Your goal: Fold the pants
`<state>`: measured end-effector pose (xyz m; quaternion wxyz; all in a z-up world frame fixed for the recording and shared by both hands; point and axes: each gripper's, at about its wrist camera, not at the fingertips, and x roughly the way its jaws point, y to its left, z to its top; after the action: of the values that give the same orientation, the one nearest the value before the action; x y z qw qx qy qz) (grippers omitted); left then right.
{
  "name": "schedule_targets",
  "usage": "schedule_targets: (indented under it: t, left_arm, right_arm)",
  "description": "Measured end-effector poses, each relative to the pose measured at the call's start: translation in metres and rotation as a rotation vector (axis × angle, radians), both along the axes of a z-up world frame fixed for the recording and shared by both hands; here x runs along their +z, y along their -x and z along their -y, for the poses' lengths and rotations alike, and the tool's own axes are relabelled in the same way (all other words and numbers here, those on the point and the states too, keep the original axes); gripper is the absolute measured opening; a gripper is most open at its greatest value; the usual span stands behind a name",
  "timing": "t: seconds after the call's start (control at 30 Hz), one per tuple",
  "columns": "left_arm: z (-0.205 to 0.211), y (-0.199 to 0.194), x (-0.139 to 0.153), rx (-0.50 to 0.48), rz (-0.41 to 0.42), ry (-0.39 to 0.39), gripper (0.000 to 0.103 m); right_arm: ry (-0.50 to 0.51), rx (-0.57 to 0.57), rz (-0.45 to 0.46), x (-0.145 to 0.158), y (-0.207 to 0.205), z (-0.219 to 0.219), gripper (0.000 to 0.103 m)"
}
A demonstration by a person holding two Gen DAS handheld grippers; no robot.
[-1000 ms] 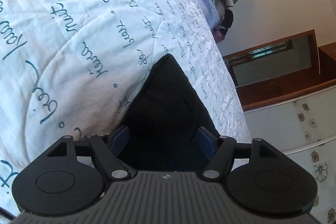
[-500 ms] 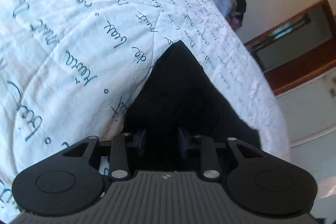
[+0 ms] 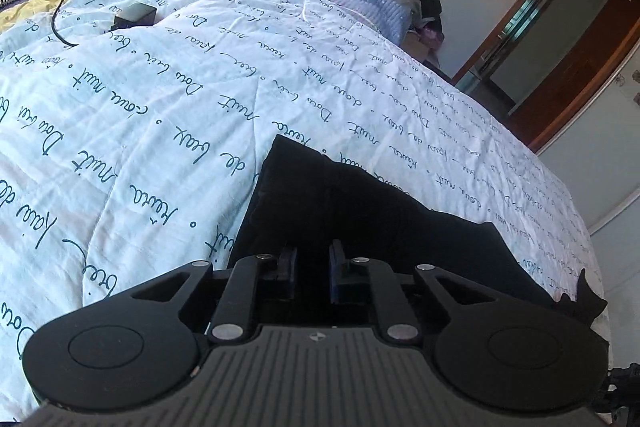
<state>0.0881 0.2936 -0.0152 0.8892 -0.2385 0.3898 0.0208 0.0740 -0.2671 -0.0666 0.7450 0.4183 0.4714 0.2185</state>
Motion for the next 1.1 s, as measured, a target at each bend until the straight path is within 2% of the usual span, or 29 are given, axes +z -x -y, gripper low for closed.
schedule_targets:
  t: [0.17,0.37,0.43,0.47,0.57,0.63,0.7,0.77,0.83,0.9,0.93,1.0,1.03,1.1]
  left_arm:
    - [-0.009,0.005,-0.001,-0.007,-0.013,0.072,0.014]
    - [-0.011,0.009,-0.007,-0.020,-0.038,0.068,0.014]
    - [-0.011,0.010,-0.006,-0.029,-0.034,0.061,0.014]
    - [-0.011,0.011,-0.004,-0.035,-0.036,0.051,0.014]
    - [-0.011,0.015,-0.002,-0.054,-0.042,0.035,0.014]
    - [-0.010,0.019,-0.005,-0.063,-0.058,0.010,0.014]
    - [-0.011,0.020,-0.021,-0.070,-0.102,-0.012,0.016]
    - [-0.015,0.018,-0.041,-0.068,-0.145,-0.006,0.019]
    - [-0.021,0.018,-0.049,-0.056,-0.140,0.011,0.025]
    - [-0.024,0.022,-0.043,-0.054,-0.120,0.017,0.029]
    - [-0.023,0.025,-0.036,-0.064,-0.105,-0.015,0.039]
    - [-0.023,0.032,-0.018,-0.057,-0.078,-0.120,0.039]
    - [-0.024,0.036,-0.008,-0.048,-0.061,-0.173,0.039]
    - [-0.025,0.042,0.010,-0.049,-0.028,-0.235,0.039]
  right_arm:
    - [0.025,-0.022,-0.016,0.000,0.006,0.007,0.067]
    - [0.076,0.001,-0.064,-0.015,-0.008,-0.011,0.064]
    - [0.119,0.029,-0.056,-0.018,-0.011,-0.021,0.032]
    - [0.123,0.050,-0.047,-0.018,-0.011,-0.025,0.006]
    - [0.136,0.054,0.045,0.001,-0.003,-0.026,0.006]
    - [0.099,0.043,0.079,0.012,0.007,-0.018,0.006]
    - [0.111,0.045,0.061,0.004,0.013,-0.013,0.006]
    - [0.143,0.042,-0.007,-0.018,0.012,-0.010,0.007]
    - [0.085,0.023,-0.021,-0.033,0.014,-0.006,0.006]
    - [0.043,0.003,-0.024,-0.034,0.016,-0.002,0.011]
    - [0.028,0.005,-0.032,-0.032,0.017,0.002,0.016]
    - [0.009,-0.016,-0.013,-0.024,0.025,0.015,0.048]
    - [0.012,-0.043,0.010,-0.016,0.030,0.021,0.054]
    - [0.003,-0.084,0.063,-0.001,0.035,0.032,0.055]
